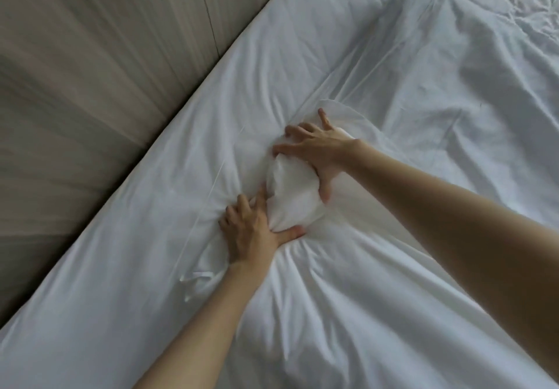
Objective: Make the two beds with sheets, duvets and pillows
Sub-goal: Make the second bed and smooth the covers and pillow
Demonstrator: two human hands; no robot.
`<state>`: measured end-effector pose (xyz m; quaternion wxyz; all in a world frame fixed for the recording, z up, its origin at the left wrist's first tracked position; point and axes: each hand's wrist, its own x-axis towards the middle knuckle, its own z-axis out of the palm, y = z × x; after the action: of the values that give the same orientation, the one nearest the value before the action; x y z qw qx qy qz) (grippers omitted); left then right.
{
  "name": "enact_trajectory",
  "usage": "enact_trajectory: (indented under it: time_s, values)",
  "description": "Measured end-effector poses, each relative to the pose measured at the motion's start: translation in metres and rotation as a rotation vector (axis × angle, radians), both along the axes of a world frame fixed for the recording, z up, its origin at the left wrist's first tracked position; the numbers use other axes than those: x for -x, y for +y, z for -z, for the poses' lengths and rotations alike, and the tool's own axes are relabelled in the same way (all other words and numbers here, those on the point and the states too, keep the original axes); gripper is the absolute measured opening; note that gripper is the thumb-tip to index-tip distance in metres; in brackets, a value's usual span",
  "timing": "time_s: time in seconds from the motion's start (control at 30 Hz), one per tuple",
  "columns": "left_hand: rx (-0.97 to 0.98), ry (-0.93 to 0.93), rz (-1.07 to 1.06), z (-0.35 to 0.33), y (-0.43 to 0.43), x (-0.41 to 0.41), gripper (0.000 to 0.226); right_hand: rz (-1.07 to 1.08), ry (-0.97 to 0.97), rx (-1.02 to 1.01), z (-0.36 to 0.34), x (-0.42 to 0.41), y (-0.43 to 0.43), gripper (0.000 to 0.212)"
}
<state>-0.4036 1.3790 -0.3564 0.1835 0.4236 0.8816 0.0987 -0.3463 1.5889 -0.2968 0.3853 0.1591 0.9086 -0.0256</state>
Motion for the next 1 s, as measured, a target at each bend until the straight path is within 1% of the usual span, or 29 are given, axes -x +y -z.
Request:
enact_trajectory:
  time_s: [0.1,0.13,0.2,0.27,0.33,0.4,0.47,0.5,0.57,0.67,0.77,0.87,0.93,1.0]
  values:
    - [0.116,-0.082,0.011,-0.012,0.005,0.003,0.112,-0.060,-0.012,-0.021,-0.007,0.007,-0.006,0.124]
    - [0.149,-0.122,0.022,-0.015,0.006,0.003,0.110,-0.050,-0.030,-0.017,-0.009,0.005,-0.010,0.117]
    - [0.130,-0.231,0.025,-0.021,0.005,0.006,0.104,0.024,-0.024,-0.001,-0.011,-0.005,-0.016,0.106]
    - [0.097,-0.341,0.040,-0.031,0.001,0.007,0.097,0.118,0.101,0.006,-0.014,-0.024,-0.027,0.085]
    - [0.130,-0.323,0.114,-0.047,-0.007,0.005,0.090,0.189,0.280,-0.016,-0.019,-0.048,-0.039,0.062]
    - [0.146,-0.270,0.187,-0.070,-0.011,0.002,0.082,0.222,0.411,-0.070,-0.030,-0.069,-0.050,0.047]
    - [0.120,-0.269,0.227,-0.100,-0.013,-0.003,0.076,0.243,0.461,-0.108,-0.052,-0.087,-0.058,0.045]
    - [0.112,-0.307,0.235,-0.117,-0.012,-0.009,0.073,0.253,0.469,-0.117,-0.067,-0.097,-0.061,0.047]
    - [0.114,-0.447,0.237,-0.148,-0.010,-0.027,0.071,0.275,0.476,-0.138,-0.099,-0.120,-0.065,0.053]
    - [0.113,-0.648,0.281,-0.191,-0.004,-0.072,0.074,0.289,0.471,-0.203,-0.148,-0.171,-0.072,0.058]
    - [0.073,-0.797,0.351,-0.233,-0.004,-0.140,0.082,0.294,0.527,-0.265,-0.192,-0.241,-0.081,0.060]
    - [0.024,-0.962,0.388,-0.268,-0.007,-0.221,0.089,0.303,0.642,-0.350,-0.226,-0.324,-0.091,0.054]
    - [0.036,-1.022,0.403,-0.283,-0.012,-0.280,0.090,0.344,0.686,-0.396,-0.244,-0.383,-0.102,0.047]
    - [0.017,-1.045,0.450,-0.294,-0.017,-0.341,0.089,0.390,0.722,-0.469,-0.258,-0.444,-0.115,0.042]
